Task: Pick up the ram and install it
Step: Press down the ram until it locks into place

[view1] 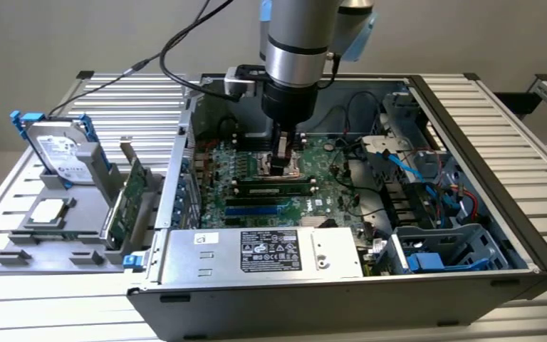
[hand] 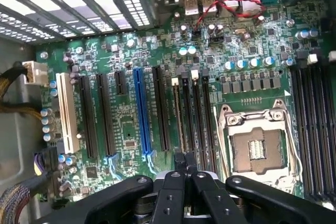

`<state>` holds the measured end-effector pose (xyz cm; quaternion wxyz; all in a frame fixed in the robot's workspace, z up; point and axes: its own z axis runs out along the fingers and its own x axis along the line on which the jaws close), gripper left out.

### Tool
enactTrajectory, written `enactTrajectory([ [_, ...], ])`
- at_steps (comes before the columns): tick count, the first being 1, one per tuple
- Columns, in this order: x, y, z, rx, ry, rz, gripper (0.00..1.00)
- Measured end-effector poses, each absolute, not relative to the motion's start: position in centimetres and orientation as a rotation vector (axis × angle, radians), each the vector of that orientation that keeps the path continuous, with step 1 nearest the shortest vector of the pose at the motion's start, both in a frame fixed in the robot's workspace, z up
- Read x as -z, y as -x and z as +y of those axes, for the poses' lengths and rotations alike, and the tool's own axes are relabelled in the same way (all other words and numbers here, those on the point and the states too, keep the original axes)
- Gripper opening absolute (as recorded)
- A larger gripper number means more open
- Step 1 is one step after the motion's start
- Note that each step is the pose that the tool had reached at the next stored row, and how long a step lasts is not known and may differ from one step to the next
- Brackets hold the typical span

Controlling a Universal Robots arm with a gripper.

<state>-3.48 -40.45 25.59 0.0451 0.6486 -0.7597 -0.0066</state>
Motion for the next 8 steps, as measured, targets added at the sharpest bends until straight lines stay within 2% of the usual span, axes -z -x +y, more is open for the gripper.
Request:
enactTrajectory([
  [8,-25.59,3.48,-40.45,0.029,-1.831,-2.442,0.11],
])
